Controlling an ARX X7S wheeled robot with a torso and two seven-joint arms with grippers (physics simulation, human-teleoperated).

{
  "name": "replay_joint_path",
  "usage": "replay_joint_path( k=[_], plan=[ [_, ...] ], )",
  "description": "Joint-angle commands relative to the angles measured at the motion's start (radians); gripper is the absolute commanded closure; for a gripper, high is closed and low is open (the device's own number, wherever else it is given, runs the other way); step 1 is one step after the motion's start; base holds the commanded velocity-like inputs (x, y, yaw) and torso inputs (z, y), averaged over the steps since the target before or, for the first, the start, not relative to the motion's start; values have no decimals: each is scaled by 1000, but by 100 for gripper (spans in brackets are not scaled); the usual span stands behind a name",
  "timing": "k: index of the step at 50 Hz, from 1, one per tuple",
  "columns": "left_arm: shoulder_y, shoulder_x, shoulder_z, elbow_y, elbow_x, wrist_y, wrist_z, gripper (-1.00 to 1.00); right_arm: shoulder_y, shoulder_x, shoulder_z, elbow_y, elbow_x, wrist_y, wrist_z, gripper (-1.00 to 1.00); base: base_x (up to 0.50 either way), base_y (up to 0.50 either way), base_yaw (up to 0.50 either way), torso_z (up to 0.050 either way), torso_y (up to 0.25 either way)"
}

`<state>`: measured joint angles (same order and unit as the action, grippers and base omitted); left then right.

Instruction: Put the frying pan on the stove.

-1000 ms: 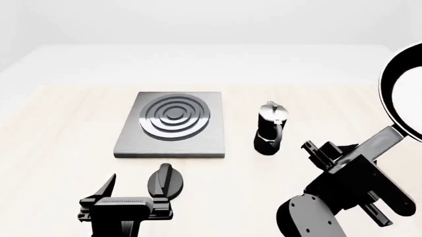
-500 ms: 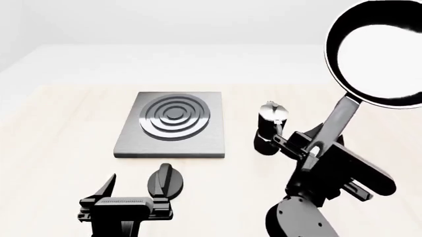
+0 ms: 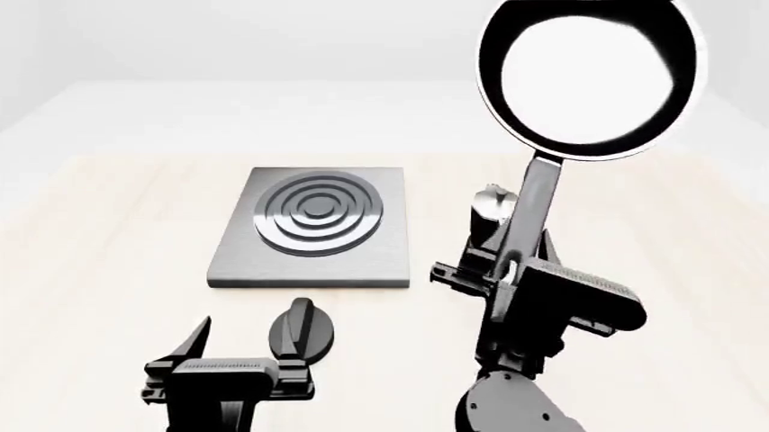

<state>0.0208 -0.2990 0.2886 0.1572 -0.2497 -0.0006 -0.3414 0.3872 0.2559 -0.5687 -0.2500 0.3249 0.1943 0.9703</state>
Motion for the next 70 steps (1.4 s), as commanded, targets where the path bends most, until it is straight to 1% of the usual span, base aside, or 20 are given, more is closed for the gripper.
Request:
replay_joint_path(
  k=[1,7,10,11,16,19,30,34,37,39,43,46,62,63,64,70],
  plan=[
    [0,-1,8,-1,4,2,-5,-100,42,18,-83,-14,-75,0,-86,100,0,0,0,0,0],
    [-2,-3,8,-5,9,2,-10,-100,62,32,-102,-18,-29,21,-154,100,0,0,0,0,2],
    [-4,-2,10,-9,10,3,-11,-100,77,37,-116,16,-43,7,-178,100,0,0,0,0,3],
    [-4,-3,10,-8,10,2,-12,-100,76,24,-87,23,10,19,-180,100,0,0,0,0,0],
    [-2,-6,8,-3,7,3,-15,-100,81,21,-94,65,70,-51,-285,100,0,0,0,0,2],
    [-2,-6,8,-4,5,3,-15,-100,87,25,-97,76,88,-67,-321,100,0,0,0,3,3],
    [-5,-8,11,-3,2,2,-19,-100,154,32,-114,59,153,14,-383,100,0,0,0,0,2],
    [-8,-8,11,-7,0,2,-19,-100,175,40,-128,59,155,20,-415,100,0,0,0,0,3],
    [-9,-8,12,-9,0,3,-19,-100,187,40,-126,80,159,-4,-445,100,0,0,0,3,0],
    [-11,-8,13,-11,-1,3,-19,-100,196,44,-126,91,182,7,-470,100,0,0,0,0,5],
    [-13,-9,13,-14,-2,3,-19,-100,216,59,-149,107,167,5,-513,100,0,0,0,0,0],
    [-13,-9,15,-15,-1,4,-20,-100,237,75,-175,113,179,42,-556,100,0,0,0,0,3],
    [-14,-12,20,-13,-4,3,-24,-100,292,89,-172,212,214,62,-641,100,0,0,0,1,2],
    [-15,-12,20,-14,-4,3,-25,-100,303,91,-176,215,218,86,-640,100,0,0,0,0,0],
    [-15,-12,19,-15,-5,3,-25,-100,303,93,-171,225,222,65,-660,100,0,0,0,0,0],
    [-18,-12,22,-19,-4,3,-26,-100,329,96,-169,257,246,69,-710,100,0,0,0,0,3]
  ],
)
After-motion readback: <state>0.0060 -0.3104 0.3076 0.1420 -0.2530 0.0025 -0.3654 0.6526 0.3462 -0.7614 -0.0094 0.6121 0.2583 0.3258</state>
